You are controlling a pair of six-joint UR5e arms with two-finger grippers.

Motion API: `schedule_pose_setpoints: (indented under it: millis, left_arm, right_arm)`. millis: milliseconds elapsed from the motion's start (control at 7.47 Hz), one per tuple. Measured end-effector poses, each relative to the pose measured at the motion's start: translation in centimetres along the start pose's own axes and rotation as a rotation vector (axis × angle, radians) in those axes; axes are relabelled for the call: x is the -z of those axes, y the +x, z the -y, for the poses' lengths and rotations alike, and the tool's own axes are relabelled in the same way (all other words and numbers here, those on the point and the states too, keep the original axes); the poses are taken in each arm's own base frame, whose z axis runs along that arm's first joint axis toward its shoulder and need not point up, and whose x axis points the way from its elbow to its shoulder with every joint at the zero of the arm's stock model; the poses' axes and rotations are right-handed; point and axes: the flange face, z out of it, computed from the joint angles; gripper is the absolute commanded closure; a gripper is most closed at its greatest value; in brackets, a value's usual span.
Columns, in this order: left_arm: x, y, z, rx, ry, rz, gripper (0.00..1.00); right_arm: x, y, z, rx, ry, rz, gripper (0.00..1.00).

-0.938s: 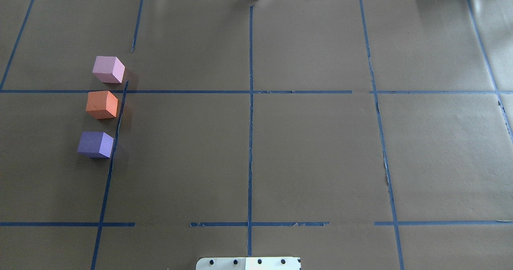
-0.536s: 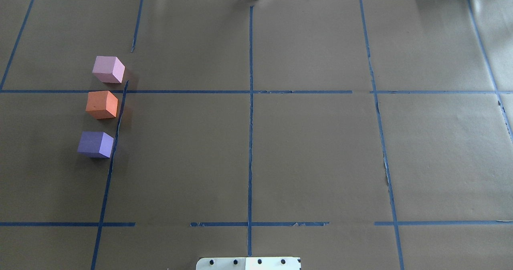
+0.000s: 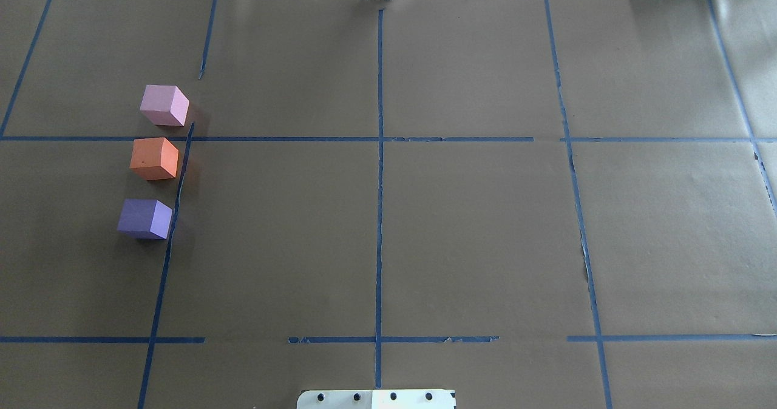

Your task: Arrange blocks in a line

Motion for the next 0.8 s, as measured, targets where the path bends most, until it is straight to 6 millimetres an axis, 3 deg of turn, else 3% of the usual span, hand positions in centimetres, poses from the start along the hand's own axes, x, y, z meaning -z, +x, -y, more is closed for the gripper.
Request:
schedule_pose_setpoints:
  millis: [268,804]
  left_arm:
    - [-0.9,-0.6,-1.1,0.016,-0.019,-0.001,0.00]
    - [-1.6,-0.8,0.1,0.024,-0.037,-0.006,0.00]
  right_arm:
    - [0.0,0.0,0.0,0.000,0.000,0.000,0.00]
    - [0.0,0.0,0.0,0.001,0.000,0.000,0.00]
